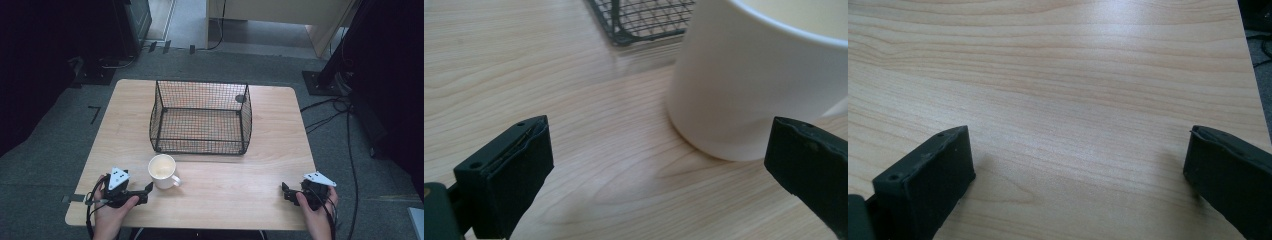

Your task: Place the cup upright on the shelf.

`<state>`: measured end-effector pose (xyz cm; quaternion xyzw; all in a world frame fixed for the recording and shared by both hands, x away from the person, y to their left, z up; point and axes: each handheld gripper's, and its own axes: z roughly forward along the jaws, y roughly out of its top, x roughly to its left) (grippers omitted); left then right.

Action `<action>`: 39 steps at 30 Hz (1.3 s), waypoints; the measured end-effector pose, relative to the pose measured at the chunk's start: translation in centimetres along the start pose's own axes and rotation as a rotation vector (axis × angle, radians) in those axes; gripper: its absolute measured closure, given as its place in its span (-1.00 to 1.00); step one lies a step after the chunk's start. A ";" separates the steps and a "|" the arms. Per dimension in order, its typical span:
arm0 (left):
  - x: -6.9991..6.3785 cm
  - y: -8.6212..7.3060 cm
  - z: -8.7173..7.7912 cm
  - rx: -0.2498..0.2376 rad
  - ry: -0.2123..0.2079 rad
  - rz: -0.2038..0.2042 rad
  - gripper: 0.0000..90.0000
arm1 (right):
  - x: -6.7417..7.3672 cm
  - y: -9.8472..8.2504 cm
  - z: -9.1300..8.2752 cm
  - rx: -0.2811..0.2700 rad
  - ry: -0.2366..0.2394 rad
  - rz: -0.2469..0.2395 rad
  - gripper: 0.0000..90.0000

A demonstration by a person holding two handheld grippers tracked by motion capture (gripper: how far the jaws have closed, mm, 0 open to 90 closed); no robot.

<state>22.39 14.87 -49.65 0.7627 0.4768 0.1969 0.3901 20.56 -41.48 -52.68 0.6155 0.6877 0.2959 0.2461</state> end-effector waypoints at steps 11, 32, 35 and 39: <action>-2.1 0.5 1.3 -0.016 -0.071 0.044 -1.00 | 0.0 0.0 0.0 -0.001 0.000 -0.001 -1.00; -4.1 2.1 4.3 -0.006 -0.093 0.073 -1.00 | 0.0 0.0 0.0 -0.001 0.000 -0.001 -1.00; -3.9 2.2 4.7 -0.009 -0.103 0.066 -1.00 | 0.0 0.0 0.0 -0.001 0.000 -0.001 -1.00; -3.9 2.4 5.0 -0.018 -0.107 0.079 -1.00 | 0.0 0.0 0.0 -0.001 0.000 -0.001 -1.00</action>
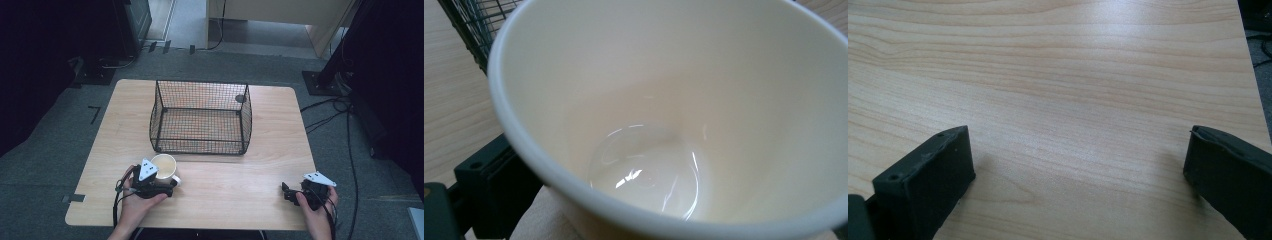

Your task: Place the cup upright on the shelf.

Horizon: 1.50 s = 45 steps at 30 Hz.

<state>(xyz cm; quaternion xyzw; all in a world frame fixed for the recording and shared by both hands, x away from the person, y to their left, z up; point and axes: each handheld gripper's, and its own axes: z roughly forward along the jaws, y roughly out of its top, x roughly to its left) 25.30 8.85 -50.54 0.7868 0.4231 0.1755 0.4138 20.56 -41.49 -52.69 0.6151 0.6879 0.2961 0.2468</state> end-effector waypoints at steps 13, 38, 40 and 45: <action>-0.3 0.1 0.2 -0.036 0.008 0.064 -0.82 | 0.0 0.0 0.0 0.000 0.001 0.000 -1.00; -1.4 2.1 -1.4 -0.075 -0.032 0.068 -0.81 | 0.0 0.0 0.0 0.000 0.000 0.000 -1.00; -1.6 2.4 -1.5 -0.080 -0.039 0.072 -0.81 | 0.0 0.0 0.0 0.000 0.000 0.000 -1.00; -2.0 3.4 -1.6 -0.095 -0.047 0.075 -0.81 | 0.0 0.0 0.0 0.000 0.000 0.000 -1.00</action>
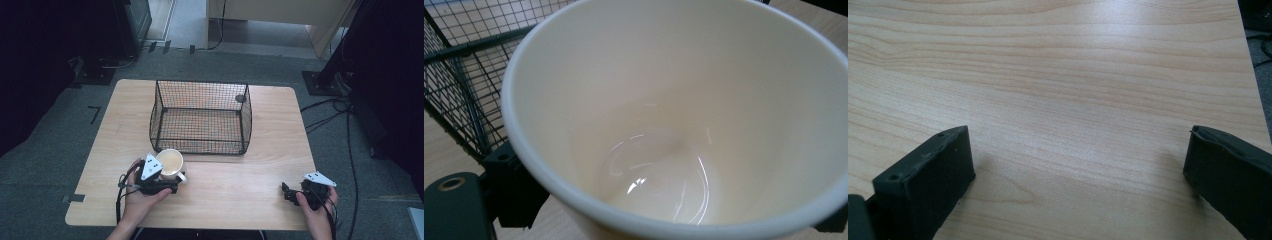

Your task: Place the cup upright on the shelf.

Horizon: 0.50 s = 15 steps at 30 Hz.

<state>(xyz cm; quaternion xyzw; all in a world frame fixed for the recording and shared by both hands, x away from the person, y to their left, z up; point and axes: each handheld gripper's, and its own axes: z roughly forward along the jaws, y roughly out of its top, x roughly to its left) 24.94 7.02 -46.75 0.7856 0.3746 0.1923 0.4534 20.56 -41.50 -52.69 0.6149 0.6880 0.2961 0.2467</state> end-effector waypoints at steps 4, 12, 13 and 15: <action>0.0 1.0 -0.2 -0.020 -0.001 -0.001 -0.81 | 0.0 0.0 0.0 0.000 0.000 0.000 -1.00; 0.1 3.0 -0.3 -0.049 0.014 -0.006 -0.81 | 0.0 0.0 0.0 0.000 0.000 0.000 -1.00; 0.2 3.3 -0.3 -0.052 0.017 -0.006 -0.81 | 0.0 0.0 0.0 0.000 0.000 0.000 -1.00; 0.2 3.8 -0.3 -0.053 0.022 -0.007 -0.81 | 0.0 0.0 0.0 0.000 0.000 0.000 -1.00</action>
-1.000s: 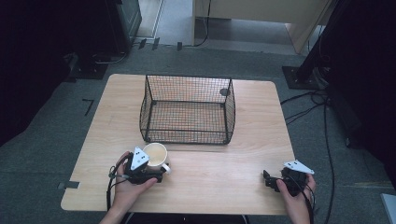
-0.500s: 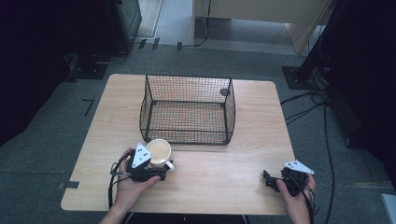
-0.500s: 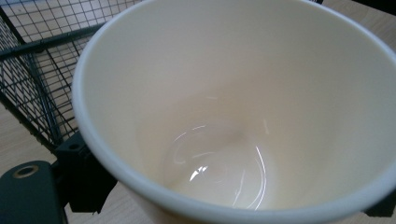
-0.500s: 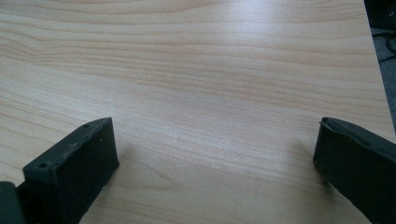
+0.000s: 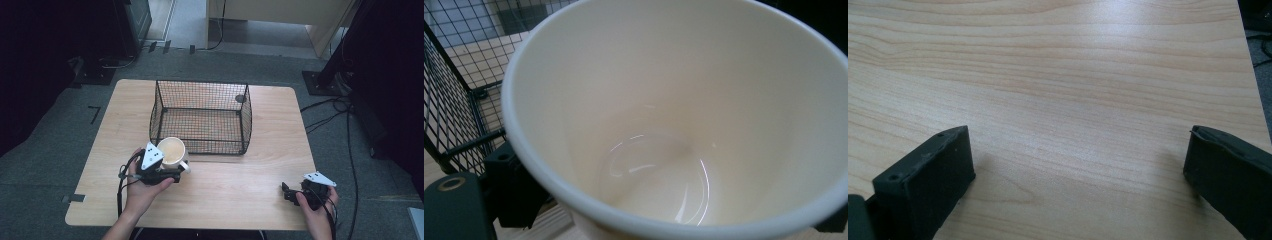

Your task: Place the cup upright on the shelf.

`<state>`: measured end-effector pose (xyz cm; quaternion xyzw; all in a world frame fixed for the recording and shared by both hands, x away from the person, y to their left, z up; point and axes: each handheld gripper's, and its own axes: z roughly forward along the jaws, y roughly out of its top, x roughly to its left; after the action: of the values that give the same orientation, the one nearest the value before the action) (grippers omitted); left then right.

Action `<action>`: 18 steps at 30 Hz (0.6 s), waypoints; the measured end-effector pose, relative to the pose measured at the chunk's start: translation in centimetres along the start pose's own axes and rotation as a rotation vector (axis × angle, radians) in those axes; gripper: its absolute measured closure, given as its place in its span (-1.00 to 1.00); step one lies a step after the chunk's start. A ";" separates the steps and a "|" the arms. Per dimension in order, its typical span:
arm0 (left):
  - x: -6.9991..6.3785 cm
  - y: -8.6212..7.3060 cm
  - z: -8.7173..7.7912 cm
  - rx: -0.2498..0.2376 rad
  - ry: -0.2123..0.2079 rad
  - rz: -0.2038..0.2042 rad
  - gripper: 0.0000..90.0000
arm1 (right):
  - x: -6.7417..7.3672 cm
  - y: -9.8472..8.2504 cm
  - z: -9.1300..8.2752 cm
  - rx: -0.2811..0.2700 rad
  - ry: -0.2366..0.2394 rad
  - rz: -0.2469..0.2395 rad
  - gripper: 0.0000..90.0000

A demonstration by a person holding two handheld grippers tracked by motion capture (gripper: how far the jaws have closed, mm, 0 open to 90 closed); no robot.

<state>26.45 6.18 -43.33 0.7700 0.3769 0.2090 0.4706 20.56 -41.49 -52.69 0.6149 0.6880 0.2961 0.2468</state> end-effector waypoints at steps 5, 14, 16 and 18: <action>0.3 1.4 0.4 0.015 0.021 -0.017 -0.81 | 0.0 0.0 0.0 0.000 0.000 0.000 -1.00; 0.8 3.3 1.6 0.032 0.035 -0.004 -0.81 | -0.1 0.2 0.2 0.001 0.001 0.002 -1.00; 0.7 3.6 1.7 0.033 0.039 -0.002 -0.81 | -0.1 0.2 0.2 0.001 0.002 0.002 -1.00; 0.6 4.4 2.0 0.024 0.033 0.002 -0.81 | -0.1 0.2 0.2 0.001 0.002 0.002 -1.00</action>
<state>29.89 4.34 -40.37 0.7723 0.3863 0.2178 0.4549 20.87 -41.53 -52.68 0.6153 0.6878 0.2966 0.2456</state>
